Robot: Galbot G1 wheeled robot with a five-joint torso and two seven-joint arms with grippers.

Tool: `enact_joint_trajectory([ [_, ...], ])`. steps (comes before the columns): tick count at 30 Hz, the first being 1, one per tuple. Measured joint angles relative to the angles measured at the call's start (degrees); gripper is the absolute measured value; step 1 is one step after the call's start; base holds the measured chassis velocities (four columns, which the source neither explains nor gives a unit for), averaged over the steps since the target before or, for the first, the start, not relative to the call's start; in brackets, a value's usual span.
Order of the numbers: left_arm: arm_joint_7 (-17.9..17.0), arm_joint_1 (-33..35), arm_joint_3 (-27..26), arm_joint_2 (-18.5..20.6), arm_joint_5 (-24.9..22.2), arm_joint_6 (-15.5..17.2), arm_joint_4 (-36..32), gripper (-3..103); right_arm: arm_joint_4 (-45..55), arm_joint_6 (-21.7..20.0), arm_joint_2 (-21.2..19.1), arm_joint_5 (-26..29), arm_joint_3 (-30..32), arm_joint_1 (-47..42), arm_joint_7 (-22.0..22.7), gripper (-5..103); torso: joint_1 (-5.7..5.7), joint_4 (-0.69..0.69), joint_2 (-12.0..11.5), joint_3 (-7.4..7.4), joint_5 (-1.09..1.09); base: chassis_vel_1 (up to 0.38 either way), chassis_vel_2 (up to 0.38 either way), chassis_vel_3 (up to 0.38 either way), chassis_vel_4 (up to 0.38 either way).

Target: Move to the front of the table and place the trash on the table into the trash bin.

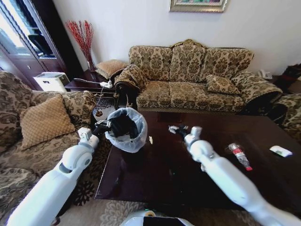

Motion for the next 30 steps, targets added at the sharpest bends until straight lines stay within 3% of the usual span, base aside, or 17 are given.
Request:
enact_joint_trajectory([
  [6, 0.30, -0.82, 0.10, 0.25, -0.37, -0.03, 0.61, 3, -5.99, 1.17, 4.64, -2.83, -3.73, 2.54, -0.12, 100, 0.00, 0.00, 0.00, 0.00, 0.00, 0.000, 0.000, 0.000, 0.000],
  [9, 0.33, -1.19, 0.00, 0.56, -1.66, -0.03, 0.39, 3, -16.27, 2.81, 11.69, -7.48, -7.19, 6.31, 0.13, 100, 0.00, 0.01, 0.00, 0.00, 0.00, 0.000, 0.000, 0.000, 0.000],
  [13, 0.23, -1.69, -0.18, 0.91, -1.86, -0.02, 0.34, 3, -20.64, 3.25, 15.61, -9.01, -7.85, 8.09, -0.30, 100, 0.00, 0.01, 0.00, 0.00, 0.00, 0.000, 0.000, 0.000, 0.000],
  [18, -0.21, -2.40, -1.11, 1.38, -1.84, -0.01, 0.62, 3, -21.26, 3.10, 17.46, -9.14, -9.71, 8.93, -0.45, 100, -0.01, 0.01, 0.00, -0.01, 0.01, 0.000, 0.000, 0.000, 0.000],
  [30, -0.13, -2.35, -1.80, 1.70, -2.01, -0.43, 1.83, 3, -21.68, 2.81, 17.75, -10.65, -11.53, 7.19, 0.15, 98, -0.01, 0.00, 0.00, -0.01, 0.02, 0.000, 0.000, 0.000, 0.000],
])
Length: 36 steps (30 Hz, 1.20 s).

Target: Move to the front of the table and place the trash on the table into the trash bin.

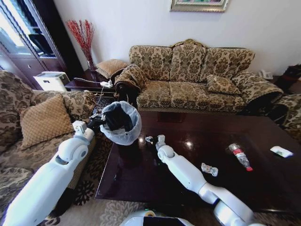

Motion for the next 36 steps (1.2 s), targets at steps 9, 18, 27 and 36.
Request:
enact_joint_trajectory([
  [9, 0.01, 0.05, -0.22, 0.49, -0.75, 0.00, -0.58, 3, 0.56, -0.29, -0.53, 0.65, -0.91, -0.83, 0.06, 71, 0.00, 0.00, 0.00, 0.00, 0.00, 0.000, 0.000, 0.000, 0.000],
  [18, 0.03, -0.37, -0.20, 1.07, -1.70, 0.00, -0.61, 3, -0.74, 0.63, -0.39, -0.62, -1.21, -1.32, -0.96, 32, -0.01, -0.02, 0.01, -0.01, -0.01, 0.000, 0.000, 0.000, 0.000],
  [27, 0.08, -0.94, 0.00, 1.60, -2.24, 0.00, -0.69, 3, -0.79, 0.73, -0.15, -0.59, -1.68, -1.40, -0.80, 6, 0.00, -0.01, 0.01, 0.00, 0.00, 0.000, 0.000, 0.000, 0.000],
  [36, 0.25, -1.09, 0.33, 1.58, -2.63, 0.02, -0.69, 3, -0.09, 1.09, 0.40, -2.65, 1.43, -2.13, 0.09, 0, 0.00, 0.03, 0.00, 0.02, 0.01, 0.000, 0.000, 0.000, 0.000],
])
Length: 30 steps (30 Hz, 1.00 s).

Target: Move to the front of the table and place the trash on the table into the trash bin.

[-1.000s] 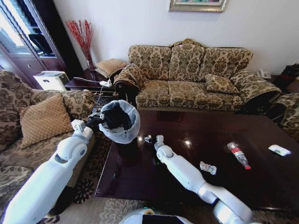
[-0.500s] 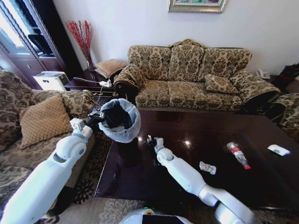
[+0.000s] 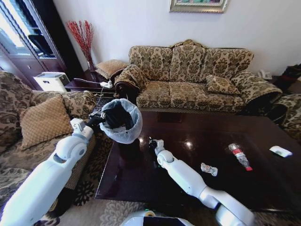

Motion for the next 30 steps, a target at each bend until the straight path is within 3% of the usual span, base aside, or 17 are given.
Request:
enact_joint_trajectory([
  [2, -0.03, 0.03, 0.00, 0.00, -0.05, 0.03, -0.02, 3, 1.56, 0.08, -0.11, -1.31, 1.92, -0.53, 0.01, 0, 0.02, -0.01, -0.01, 0.00, -0.01, 0.000, 0.000, 0.000, 0.000],
  [5, -0.02, 0.57, -0.03, -0.03, -0.32, 0.15, -0.50, 3, 8.85, 0.36, -3.44, -2.83, 6.51, -2.00, -0.02, 0, 0.02, -0.02, -0.01, 0.01, 0.00, 0.000, 0.000, 0.000, 0.000],
  [8, -0.07, 0.74, 0.33, -0.37, -0.50, 0.47, -0.97, 3, 19.32, -1.16, -8.97, 1.20, 10.30, -1.19, 1.28, 0, 0.00, -0.04, -0.01, -0.02, -0.01, 0.000, 0.000, 0.000, 0.000],
  [10, -0.01, 0.74, 0.62, -0.50, -0.55, 0.64, -1.12, 3, 22.35, -1.54, -10.43, 3.00, 11.37, -0.08, 1.65, 0, 0.00, -0.05, 0.00, -0.03, -0.05, 0.000, 0.000, 0.000, 0.000],
  [30, -0.03, 0.76, 0.76, -0.58, -0.51, 0.80, -1.14, 3, 23.09, -1.84, -10.82, 3.99, 11.32, 0.32, 1.80, 0, 0.00, -0.03, -0.01, -0.02, -0.02, 0.000, 0.000, 0.000, 0.000],
])
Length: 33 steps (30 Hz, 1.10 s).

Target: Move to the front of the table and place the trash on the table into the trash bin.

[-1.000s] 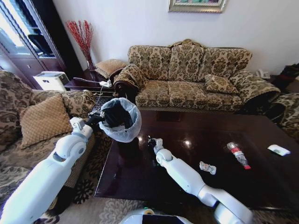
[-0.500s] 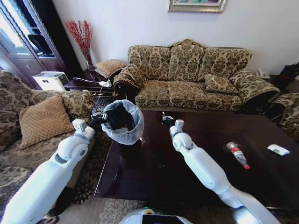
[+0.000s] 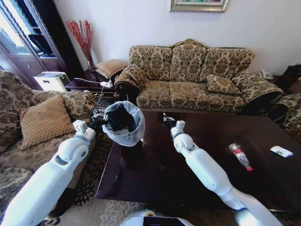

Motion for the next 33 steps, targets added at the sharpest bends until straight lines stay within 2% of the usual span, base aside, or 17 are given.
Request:
enact_joint_trajectory([
  [33, 0.00, 0.00, -0.02, 0.00, 0.01, 0.00, 0.02, 3, -0.20, 0.04, 0.09, -0.09, -0.07, 0.02, -0.02, 0, 0.00, 0.00, 0.01, 0.00, 0.00, 0.000, 0.000, 0.000, 0.000],
])
